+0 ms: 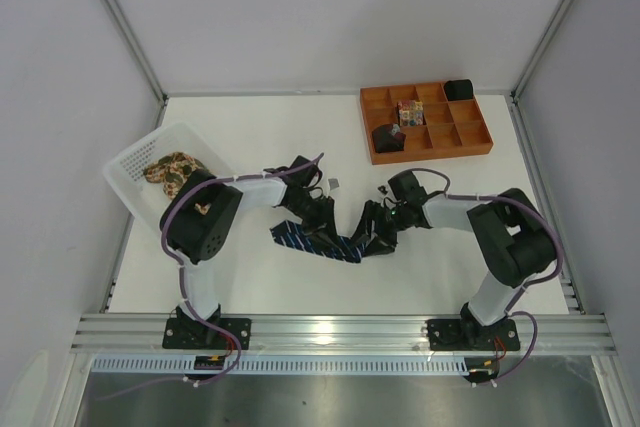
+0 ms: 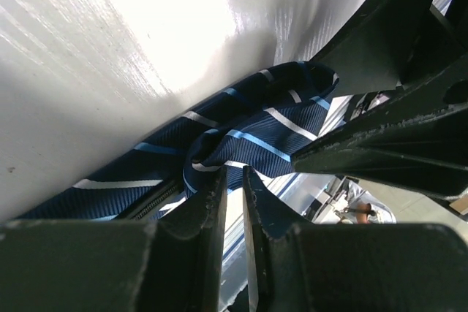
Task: Roll the ties
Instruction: Roll the tie
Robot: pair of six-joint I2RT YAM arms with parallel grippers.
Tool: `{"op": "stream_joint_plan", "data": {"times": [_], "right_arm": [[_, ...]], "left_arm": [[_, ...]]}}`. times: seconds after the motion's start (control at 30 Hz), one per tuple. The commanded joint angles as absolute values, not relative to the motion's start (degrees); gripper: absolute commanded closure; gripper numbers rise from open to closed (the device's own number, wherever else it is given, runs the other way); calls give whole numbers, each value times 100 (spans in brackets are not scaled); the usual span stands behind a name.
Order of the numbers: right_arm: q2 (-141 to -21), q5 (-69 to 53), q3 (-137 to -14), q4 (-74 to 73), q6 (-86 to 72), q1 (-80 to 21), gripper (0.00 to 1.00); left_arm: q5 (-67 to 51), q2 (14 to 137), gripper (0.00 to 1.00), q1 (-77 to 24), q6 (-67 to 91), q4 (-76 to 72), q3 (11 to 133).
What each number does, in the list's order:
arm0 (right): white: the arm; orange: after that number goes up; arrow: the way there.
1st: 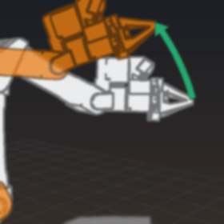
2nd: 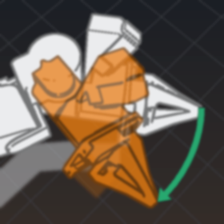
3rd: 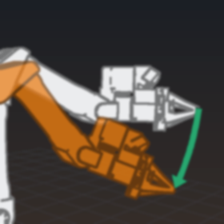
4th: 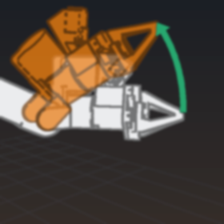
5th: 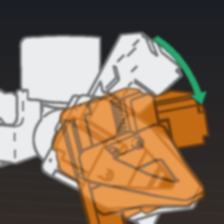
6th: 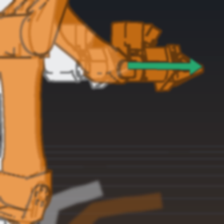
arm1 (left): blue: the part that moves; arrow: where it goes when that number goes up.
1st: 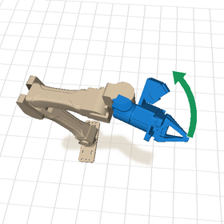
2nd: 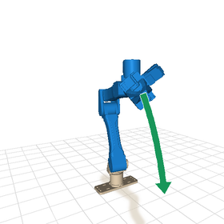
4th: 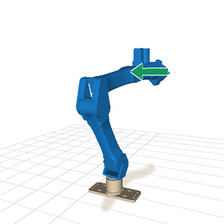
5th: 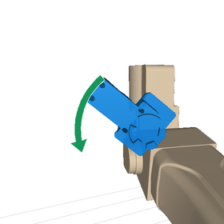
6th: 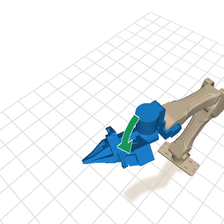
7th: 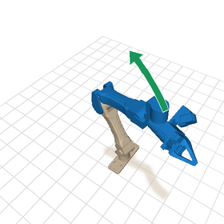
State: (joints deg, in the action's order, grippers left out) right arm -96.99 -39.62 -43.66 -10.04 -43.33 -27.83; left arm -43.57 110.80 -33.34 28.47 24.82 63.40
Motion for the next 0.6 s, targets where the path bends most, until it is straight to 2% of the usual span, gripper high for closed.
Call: {"op": "stream_joint_plan", "data": {"times": [0.0,0.33,0.57], "right_arm": [[-9966,-3902,-4552,-756,-4324,-2918,41],[-10151,-3876,-4640,-817,-4298,-3015,48],[-10142,-3858,-4834,-1141,-4202,-3050,57]], "left_arm": [[-4271,11153,80,-3270,2628,2356,6249],[-4280,11127,80,-3226,2628,2250,6100],[-4298,11136,80,-3261,2646,2197,6003]]}}
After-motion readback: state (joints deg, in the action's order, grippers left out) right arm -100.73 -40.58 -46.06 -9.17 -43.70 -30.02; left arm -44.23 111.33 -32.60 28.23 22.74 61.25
